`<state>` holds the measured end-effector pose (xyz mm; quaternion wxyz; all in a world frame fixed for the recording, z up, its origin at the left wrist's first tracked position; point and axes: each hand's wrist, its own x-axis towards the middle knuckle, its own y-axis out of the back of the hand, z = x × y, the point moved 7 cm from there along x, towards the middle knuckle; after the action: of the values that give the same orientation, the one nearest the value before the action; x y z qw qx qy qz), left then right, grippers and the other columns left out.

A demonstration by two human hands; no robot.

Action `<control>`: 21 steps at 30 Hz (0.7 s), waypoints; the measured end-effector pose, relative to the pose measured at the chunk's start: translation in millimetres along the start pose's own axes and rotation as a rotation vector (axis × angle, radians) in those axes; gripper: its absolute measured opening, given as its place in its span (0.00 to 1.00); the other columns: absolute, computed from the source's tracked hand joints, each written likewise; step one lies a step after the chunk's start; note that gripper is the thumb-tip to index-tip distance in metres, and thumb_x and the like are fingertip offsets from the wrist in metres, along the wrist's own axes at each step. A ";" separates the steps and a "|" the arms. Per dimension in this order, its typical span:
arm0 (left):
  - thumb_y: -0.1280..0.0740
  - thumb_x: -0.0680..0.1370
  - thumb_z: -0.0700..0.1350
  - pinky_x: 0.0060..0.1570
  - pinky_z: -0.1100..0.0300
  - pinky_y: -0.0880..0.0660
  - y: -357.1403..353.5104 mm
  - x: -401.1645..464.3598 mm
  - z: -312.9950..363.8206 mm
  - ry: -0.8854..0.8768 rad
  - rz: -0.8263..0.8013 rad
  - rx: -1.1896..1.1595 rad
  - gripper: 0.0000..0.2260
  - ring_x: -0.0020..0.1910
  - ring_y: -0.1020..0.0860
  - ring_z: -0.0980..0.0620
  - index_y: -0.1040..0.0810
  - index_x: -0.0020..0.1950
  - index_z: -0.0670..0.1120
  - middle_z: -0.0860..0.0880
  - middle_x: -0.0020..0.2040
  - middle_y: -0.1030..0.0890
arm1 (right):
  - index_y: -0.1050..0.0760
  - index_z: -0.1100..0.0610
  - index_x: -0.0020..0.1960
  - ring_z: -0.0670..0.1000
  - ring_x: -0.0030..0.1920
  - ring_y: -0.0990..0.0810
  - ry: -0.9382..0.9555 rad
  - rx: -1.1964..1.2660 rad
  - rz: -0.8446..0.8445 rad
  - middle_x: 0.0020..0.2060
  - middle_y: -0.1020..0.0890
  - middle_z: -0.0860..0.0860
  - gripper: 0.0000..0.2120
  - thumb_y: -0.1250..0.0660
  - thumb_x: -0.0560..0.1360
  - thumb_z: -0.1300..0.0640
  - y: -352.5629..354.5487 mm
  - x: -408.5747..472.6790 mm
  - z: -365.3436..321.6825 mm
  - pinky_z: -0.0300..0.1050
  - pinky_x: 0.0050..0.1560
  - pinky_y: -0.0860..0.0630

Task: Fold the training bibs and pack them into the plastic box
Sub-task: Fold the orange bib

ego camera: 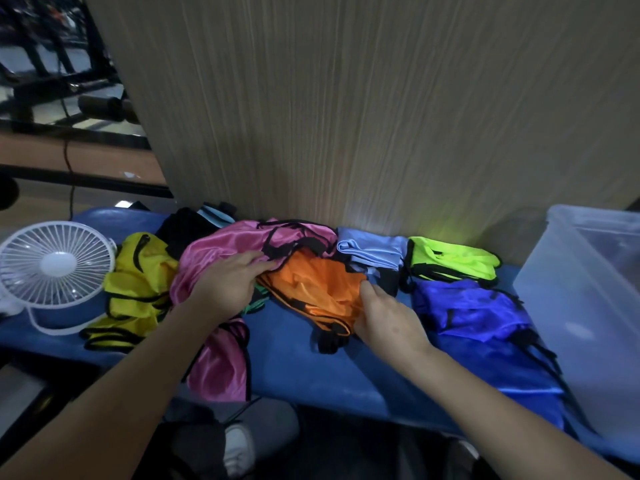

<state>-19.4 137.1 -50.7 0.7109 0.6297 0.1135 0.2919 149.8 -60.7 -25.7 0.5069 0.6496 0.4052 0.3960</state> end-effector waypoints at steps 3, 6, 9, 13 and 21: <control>0.40 0.80 0.38 0.65 0.50 0.28 -2.9 3.8 -0.4 0.028 -0.001 0.031 0.23 0.70 0.28 0.47 0.27 0.73 0.55 0.50 0.74 0.28 | 0.34 0.57 0.60 0.61 0.54 0.20 -0.012 -0.012 -0.011 0.54 0.23 0.53 0.14 0.38 0.76 0.57 7.4 -26.1 17.5 0.49 0.39 0.36; 0.37 0.78 0.39 0.66 0.47 0.32 -2.1 5.4 7.9 0.056 0.018 0.084 0.23 0.71 0.29 0.45 0.25 0.72 0.55 0.51 0.73 0.28 | 0.35 0.56 0.59 0.60 0.53 0.20 -0.014 0.028 -0.012 0.54 0.23 0.52 0.14 0.37 0.76 0.54 11.6 -46.1 28.6 0.50 0.40 0.33; 0.34 0.74 0.38 0.69 0.46 0.39 10.3 3.5 36.6 0.010 0.084 0.105 0.23 0.70 0.29 0.43 0.22 0.69 0.52 0.47 0.71 0.26 | 0.34 0.55 0.57 0.60 0.54 0.20 -0.024 0.117 -0.003 0.54 0.23 0.52 0.14 0.36 0.75 0.52 12.6 -56.6 32.6 0.51 0.43 0.29; 0.33 0.73 0.37 0.65 0.53 0.33 32.8 -17.4 99.9 -0.180 0.119 -0.108 0.21 0.64 0.27 0.49 0.22 0.65 0.52 0.52 0.64 0.25 | 0.31 0.55 0.55 0.60 0.53 0.21 -0.051 0.262 0.033 0.51 0.22 0.53 0.13 0.33 0.74 0.53 12.8 -58.8 36.7 0.52 0.46 0.27; 0.29 0.73 0.61 0.70 0.58 0.35 -4.7 -70.5 201.5 -0.376 -0.137 -0.215 0.31 0.69 0.35 0.57 0.34 0.73 0.56 0.58 0.69 0.36 | 0.30 0.51 0.44 0.55 0.39 0.22 -0.097 0.510 0.089 0.35 0.22 0.48 0.07 0.32 0.71 0.57 19.6 -65.9 40.4 0.51 0.40 0.25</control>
<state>31.7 -69.5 -33.2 0.8007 0.5844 -0.0104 0.1310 166.1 -138.6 -20.3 0.3279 0.7917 0.4382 0.2715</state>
